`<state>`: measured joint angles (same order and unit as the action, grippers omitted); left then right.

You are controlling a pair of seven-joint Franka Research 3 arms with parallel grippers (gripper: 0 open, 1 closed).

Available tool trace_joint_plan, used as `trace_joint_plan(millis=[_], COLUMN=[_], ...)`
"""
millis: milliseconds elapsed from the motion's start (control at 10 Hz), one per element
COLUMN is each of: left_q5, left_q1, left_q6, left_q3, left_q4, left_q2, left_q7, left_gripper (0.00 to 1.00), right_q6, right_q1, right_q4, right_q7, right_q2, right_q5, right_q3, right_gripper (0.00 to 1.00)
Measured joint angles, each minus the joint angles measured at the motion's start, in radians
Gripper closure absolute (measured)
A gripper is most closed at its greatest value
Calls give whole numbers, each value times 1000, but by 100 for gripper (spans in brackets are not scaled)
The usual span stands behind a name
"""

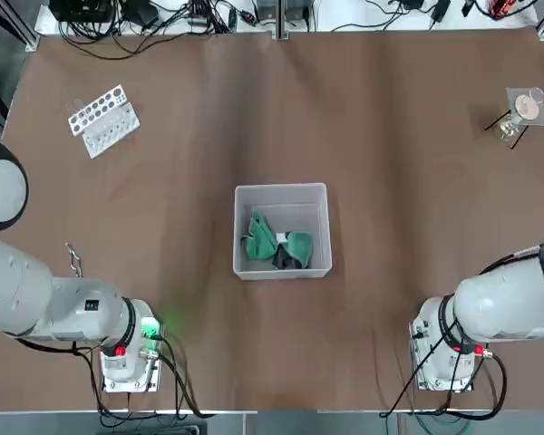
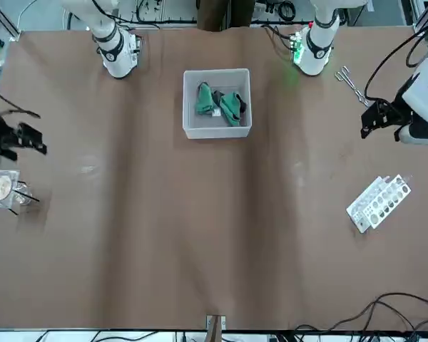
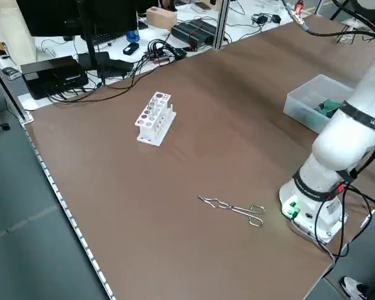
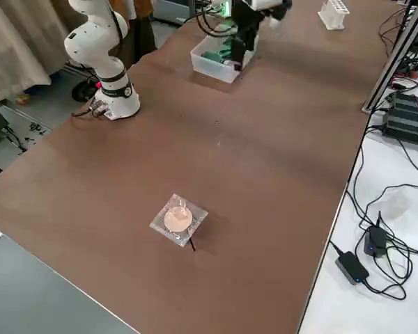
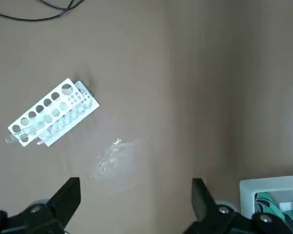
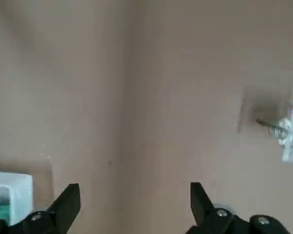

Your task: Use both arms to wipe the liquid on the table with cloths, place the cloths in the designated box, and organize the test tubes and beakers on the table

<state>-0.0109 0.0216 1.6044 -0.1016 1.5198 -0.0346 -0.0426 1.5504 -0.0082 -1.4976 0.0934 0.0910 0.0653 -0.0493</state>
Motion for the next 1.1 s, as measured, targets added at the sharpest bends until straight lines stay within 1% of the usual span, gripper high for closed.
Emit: trace_joint_plan(millis=[100, 400, 1100], left_q5=[0, 0, 0], left_q1=[0, 0, 0], left_q6=[0, 0, 0], left_q3=[0, 0, 0], left_q4=[0, 0, 0], left_q2=[0, 0, 0], left_q7=[0, 0, 0], left_gripper=[0, 0, 0], right_q6=[-15, -16, -11], right_q1=[1, 4, 14], right_q4=[0, 18, 66], right_q7=[-31, -80, -86], right_q2=[-10, -10, -10], right_q5=[-6, -7, -9], right_q3=[2, 4, 9], right_gripper=[0, 0, 0])
